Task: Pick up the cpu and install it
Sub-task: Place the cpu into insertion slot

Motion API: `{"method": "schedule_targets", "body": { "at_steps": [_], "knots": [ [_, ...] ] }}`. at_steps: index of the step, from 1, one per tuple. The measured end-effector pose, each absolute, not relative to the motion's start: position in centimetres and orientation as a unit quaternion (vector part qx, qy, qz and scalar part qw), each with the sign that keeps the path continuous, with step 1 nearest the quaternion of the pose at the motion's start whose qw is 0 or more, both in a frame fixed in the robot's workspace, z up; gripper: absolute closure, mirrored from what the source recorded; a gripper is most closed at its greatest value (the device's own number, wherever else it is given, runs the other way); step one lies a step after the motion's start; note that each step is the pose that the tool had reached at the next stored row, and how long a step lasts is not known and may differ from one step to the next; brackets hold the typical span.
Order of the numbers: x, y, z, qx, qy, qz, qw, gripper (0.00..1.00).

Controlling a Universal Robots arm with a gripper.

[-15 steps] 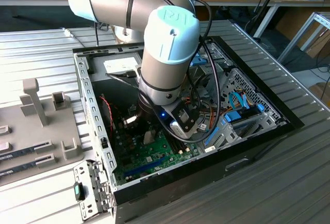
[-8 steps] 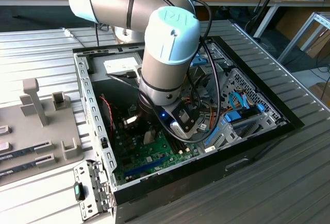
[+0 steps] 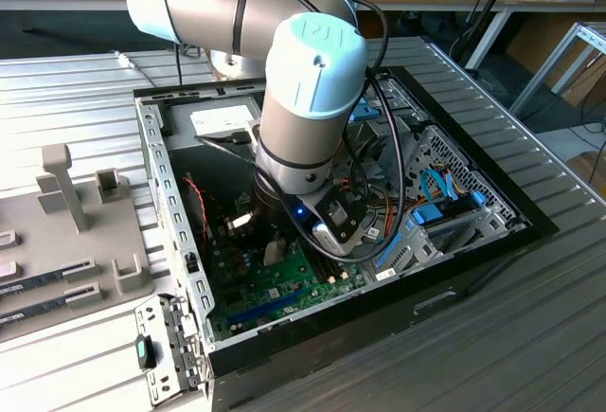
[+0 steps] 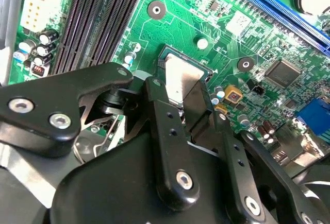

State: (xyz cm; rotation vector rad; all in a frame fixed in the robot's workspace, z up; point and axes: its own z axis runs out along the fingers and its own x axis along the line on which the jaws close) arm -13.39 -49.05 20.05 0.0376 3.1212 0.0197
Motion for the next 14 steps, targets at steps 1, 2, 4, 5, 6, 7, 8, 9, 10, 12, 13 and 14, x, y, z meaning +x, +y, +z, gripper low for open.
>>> {"method": "schedule_targets", "body": {
  "at_steps": [1,2,4,5,6,7,8,9,10,12,13,14],
  "knots": [
    [-13.39,-49.04,20.16,0.012,1.000,0.006,0.010,0.61],
    [-13.39,-49.04,20.27,0.012,1.000,0.006,0.010,0.61],
    [-13.39,-49.05,20.37,0.012,1.000,0.006,0.010,0.61],
    [-13.39,-49.05,20.40,0.012,1.000,0.006,0.010,0.61],
    [-13.40,-49.05,20.46,0.012,1.000,0.006,0.010,0.61],
    [-13.43,-49.05,20.52,0.012,1.000,0.006,0.010,0.61],
    [-13.47,-49.06,20.53,0.012,1.000,0.006,0.010,0.61],
    [-13.51,-49.10,20.54,0.012,1.000,0.006,0.010,0.61],
    [-13.54,-49.13,20.54,0.012,1.000,0.006,0.010,0.61],
    [-13.57,-49.15,20.54,0.011,1.000,0.006,0.010,0.61],
    [-13.57,-49.15,20.54,0.011,1.000,0.006,0.010,0.61],
    [-13.57,-49.15,20.52,0.011,1.000,0.006,0.010,0.61]
  ]
}}
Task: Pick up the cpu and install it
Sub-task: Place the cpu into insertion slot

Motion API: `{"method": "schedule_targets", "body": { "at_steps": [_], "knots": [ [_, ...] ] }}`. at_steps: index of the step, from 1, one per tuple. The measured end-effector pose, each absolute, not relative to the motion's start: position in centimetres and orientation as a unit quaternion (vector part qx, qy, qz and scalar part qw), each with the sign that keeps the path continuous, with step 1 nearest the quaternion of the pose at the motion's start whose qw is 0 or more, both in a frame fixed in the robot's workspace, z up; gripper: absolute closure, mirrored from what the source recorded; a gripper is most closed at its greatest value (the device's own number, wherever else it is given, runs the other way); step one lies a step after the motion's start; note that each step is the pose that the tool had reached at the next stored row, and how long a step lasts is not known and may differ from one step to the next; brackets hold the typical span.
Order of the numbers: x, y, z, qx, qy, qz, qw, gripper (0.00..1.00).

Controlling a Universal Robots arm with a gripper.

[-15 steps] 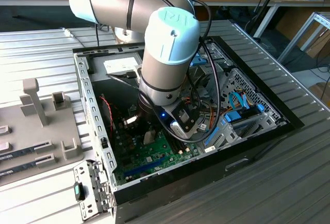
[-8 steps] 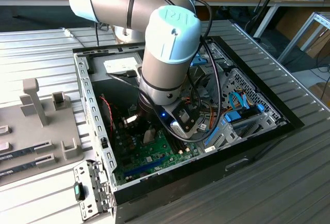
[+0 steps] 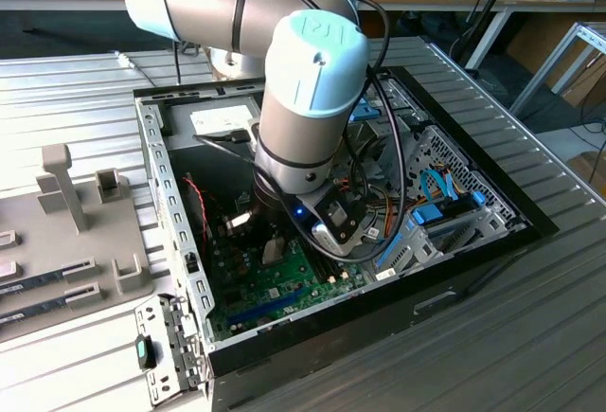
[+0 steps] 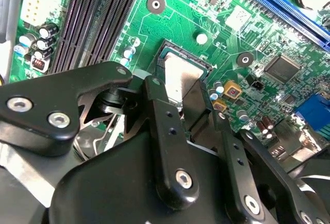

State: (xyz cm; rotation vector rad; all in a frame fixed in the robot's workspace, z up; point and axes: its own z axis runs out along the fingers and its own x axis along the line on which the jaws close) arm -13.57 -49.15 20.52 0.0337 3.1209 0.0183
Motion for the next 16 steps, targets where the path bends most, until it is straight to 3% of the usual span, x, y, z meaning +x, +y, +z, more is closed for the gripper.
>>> {"method": "schedule_targets", "body": {
  "at_steps": [16],
  "knots": [
    [-13.67,-49.21,20.26,0.011,1.000,0.006,0.010,0.61]
  ]
}}
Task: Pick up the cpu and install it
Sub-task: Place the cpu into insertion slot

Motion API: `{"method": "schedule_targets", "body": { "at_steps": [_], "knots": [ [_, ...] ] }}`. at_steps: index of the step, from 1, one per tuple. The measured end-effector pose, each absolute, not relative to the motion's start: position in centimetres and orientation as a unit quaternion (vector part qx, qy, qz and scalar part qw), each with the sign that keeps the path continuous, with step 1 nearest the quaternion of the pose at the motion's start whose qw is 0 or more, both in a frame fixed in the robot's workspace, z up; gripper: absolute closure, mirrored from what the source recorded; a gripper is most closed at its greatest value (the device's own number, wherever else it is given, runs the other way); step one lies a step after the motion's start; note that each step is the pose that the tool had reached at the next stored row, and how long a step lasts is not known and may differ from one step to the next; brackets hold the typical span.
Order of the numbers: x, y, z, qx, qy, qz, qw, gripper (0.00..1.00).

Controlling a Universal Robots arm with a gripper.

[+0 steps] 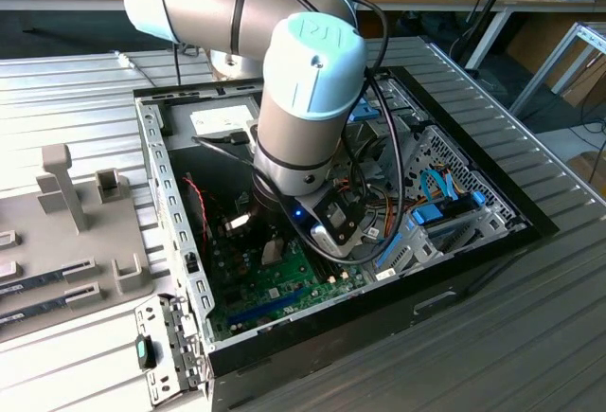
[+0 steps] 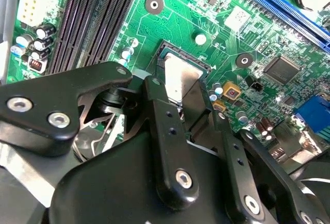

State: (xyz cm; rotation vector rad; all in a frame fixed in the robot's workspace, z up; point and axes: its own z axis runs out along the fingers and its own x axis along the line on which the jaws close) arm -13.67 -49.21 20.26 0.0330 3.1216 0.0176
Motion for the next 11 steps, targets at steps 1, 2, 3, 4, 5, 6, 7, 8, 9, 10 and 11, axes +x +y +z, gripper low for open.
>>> {"method": "schedule_targets", "body": {
  "at_steps": [1,2,3,4,5,6,7,8,9,10,11],
  "knots": [
    [-13.66,-49.21,20.25,0.011,1.000,0.006,0.010,0.61],
    [-13.66,-49.21,20.24,0.010,1.000,0.006,0.010,0.61],
    [-13.65,-49.20,20.23,0.010,1.000,0.008,0.010,0.61],
    [-13.65,-49.21,20.23,0.010,1.000,0.012,0.010,0.61],
    [-13.65,-49.20,20.22,0.010,1.000,0.019,0.010,0.61],
    [-13.65,-49.21,20.23,0.010,1.000,0.022,0.010,0.61],
    [-13.66,-49.22,20.22,0.010,1.000,0.023,0.010,0.61],
    [-13.66,-49.24,20.22,0.010,1.000,0.023,0.010,0.61],
    [-13.65,-49.28,20.22,0.010,1.000,0.023,0.010,0.61],
    [-13.65,-49.29,20.23,0.010,1.000,0.023,0.010,0.61],
    [-13.65,-49.29,20.23,0.010,1.000,0.023,0.010,0.61]
  ]
}}
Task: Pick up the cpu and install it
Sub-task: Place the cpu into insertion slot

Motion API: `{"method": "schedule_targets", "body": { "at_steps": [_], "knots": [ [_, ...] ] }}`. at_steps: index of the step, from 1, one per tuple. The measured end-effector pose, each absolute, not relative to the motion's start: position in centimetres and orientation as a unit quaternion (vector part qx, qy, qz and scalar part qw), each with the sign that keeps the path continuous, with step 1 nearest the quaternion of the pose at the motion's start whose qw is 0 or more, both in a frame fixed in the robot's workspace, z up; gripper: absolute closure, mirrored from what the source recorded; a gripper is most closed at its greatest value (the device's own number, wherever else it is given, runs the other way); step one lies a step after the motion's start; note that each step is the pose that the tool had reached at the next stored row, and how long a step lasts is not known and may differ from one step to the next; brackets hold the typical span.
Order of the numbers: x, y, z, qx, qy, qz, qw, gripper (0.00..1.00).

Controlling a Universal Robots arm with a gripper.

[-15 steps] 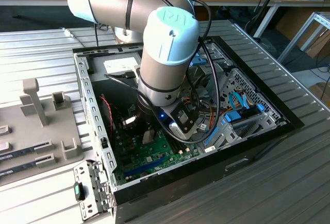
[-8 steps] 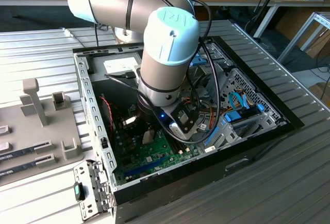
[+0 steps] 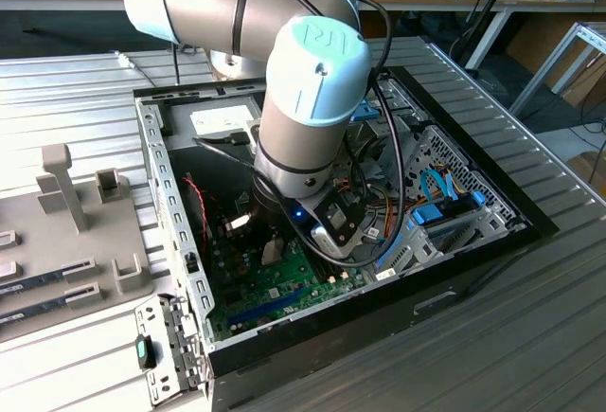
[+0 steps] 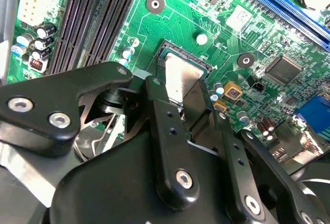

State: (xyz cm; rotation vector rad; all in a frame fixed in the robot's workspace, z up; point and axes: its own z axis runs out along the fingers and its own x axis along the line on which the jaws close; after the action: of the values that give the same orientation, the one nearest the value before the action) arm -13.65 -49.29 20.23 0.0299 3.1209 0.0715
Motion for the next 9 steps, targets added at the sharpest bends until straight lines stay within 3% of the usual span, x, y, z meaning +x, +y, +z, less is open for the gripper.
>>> {"method": "schedule_targets", "body": {
  "at_steps": [8,9],
  "knots": [
    [-13.65,-49.33,20.23,0.010,1.000,0.023,0.010,0.60],
    [-13.65,-49.33,20.23,0.010,1.000,0.023,0.010,0.53]
  ]
}}
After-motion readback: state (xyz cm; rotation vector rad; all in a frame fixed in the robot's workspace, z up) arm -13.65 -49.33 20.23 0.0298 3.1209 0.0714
